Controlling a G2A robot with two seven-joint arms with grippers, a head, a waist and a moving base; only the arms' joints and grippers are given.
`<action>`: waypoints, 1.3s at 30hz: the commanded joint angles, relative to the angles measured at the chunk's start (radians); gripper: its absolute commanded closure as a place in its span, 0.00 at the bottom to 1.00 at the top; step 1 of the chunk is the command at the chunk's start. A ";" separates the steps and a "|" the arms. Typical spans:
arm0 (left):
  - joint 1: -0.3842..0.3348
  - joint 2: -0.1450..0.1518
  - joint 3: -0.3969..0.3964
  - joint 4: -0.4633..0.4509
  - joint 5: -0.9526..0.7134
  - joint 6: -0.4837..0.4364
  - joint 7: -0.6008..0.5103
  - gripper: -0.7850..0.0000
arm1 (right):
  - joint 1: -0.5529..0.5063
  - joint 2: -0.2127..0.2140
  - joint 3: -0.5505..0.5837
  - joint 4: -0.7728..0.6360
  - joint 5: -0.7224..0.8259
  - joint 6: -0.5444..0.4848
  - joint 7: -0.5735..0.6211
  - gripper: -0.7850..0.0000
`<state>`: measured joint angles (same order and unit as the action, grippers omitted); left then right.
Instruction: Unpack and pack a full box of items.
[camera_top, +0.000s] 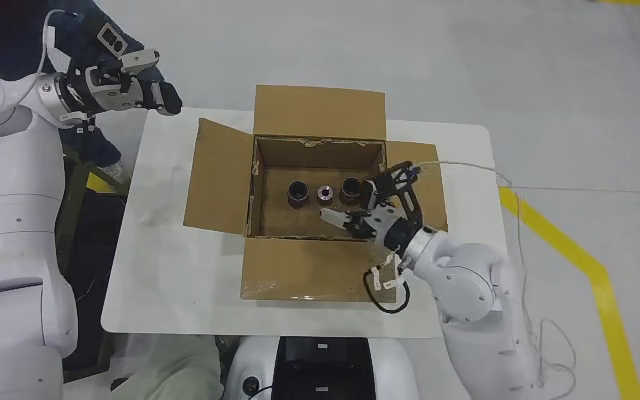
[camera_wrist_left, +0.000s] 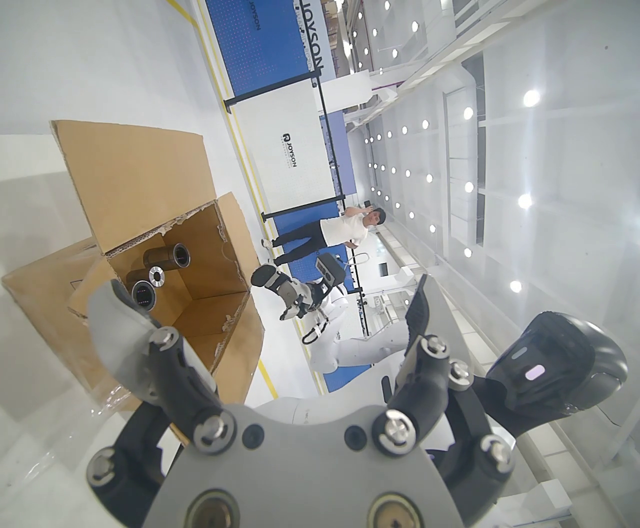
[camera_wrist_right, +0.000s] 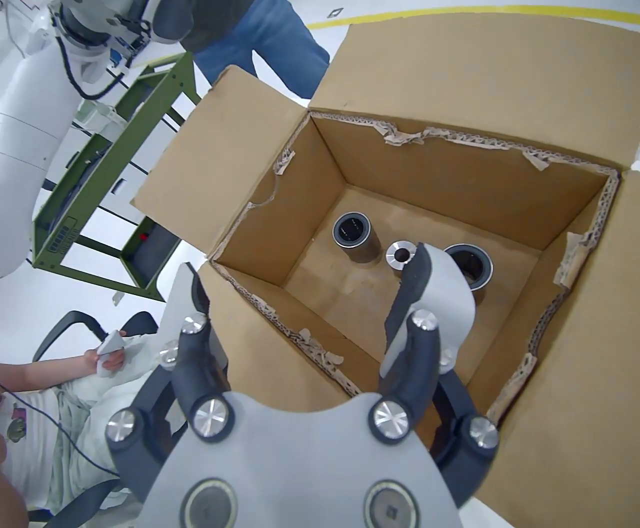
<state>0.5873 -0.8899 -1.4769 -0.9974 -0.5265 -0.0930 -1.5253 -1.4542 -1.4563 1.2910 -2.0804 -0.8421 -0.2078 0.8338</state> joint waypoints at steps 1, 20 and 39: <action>0.000 0.000 0.000 0.000 0.000 0.000 0.000 0.00 | -0.008 0.004 0.017 -0.006 0.030 -0.011 0.000 0.00; 0.000 0.000 0.000 0.000 0.000 0.000 0.000 0.00 | -0.012 0.022 0.067 -0.010 0.136 -0.028 -0.006 0.00; 0.000 0.000 0.000 0.000 0.000 0.000 0.000 0.00 | -0.037 0.035 0.161 0.020 0.475 -0.045 0.021 0.00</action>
<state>0.5873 -0.8899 -1.4769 -0.9974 -0.5265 -0.0930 -1.5253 -1.4867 -1.4230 1.4335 -2.0629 -0.4320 -0.2485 0.8462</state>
